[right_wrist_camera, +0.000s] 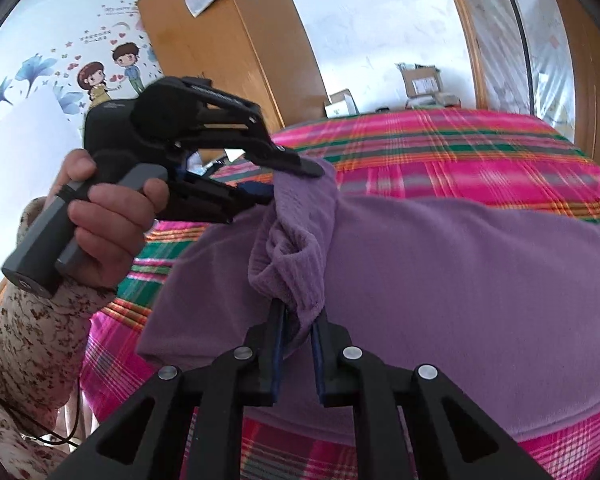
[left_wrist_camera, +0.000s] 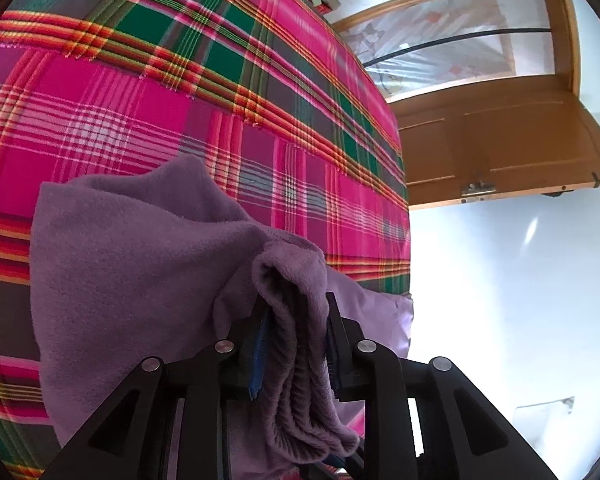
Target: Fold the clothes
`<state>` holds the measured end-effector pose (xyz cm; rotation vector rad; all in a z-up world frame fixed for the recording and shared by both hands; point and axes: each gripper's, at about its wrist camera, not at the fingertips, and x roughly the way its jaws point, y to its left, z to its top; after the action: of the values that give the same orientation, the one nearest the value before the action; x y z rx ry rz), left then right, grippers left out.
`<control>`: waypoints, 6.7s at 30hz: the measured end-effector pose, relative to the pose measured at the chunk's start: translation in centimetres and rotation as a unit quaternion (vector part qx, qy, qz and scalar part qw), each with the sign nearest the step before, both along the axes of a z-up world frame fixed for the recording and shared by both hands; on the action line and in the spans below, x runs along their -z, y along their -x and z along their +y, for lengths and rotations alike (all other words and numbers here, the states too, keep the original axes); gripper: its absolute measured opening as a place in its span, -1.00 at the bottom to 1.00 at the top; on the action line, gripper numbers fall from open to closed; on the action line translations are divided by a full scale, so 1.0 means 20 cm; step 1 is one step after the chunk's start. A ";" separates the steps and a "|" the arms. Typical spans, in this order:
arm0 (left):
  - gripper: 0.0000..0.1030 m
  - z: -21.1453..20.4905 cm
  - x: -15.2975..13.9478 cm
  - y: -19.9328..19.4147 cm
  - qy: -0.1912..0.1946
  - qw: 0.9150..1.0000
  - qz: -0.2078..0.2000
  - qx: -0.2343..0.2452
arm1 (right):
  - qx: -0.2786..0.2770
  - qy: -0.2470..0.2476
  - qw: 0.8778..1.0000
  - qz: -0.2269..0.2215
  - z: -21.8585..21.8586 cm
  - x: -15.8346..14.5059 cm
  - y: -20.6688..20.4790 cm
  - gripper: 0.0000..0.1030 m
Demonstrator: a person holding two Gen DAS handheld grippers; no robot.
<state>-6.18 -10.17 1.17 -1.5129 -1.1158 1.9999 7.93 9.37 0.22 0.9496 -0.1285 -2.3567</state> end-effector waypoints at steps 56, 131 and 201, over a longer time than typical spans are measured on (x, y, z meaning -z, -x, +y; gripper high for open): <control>-0.22 -0.35 0.10 -0.51 0.007 0.994 0.070 -0.082 | -0.031 -0.018 0.993 -0.110 -0.07 -0.08 0.40 -0.55; -0.22 -0.30 0.08 -0.57 0.031 0.995 0.062 -0.077 | 0.044 0.043 0.989 -0.131 0.27 -0.05 0.10 -0.76; -0.32 -0.12 0.12 -0.66 0.046 0.997 0.061 -0.026 | 0.113 -0.007 0.994 -0.012 0.33 -0.21 0.13 -0.31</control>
<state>6.92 -12.54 -1.31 -1.3973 -1.0384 2.1746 5.27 15.89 4.41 1.0170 -0.2416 -2.5540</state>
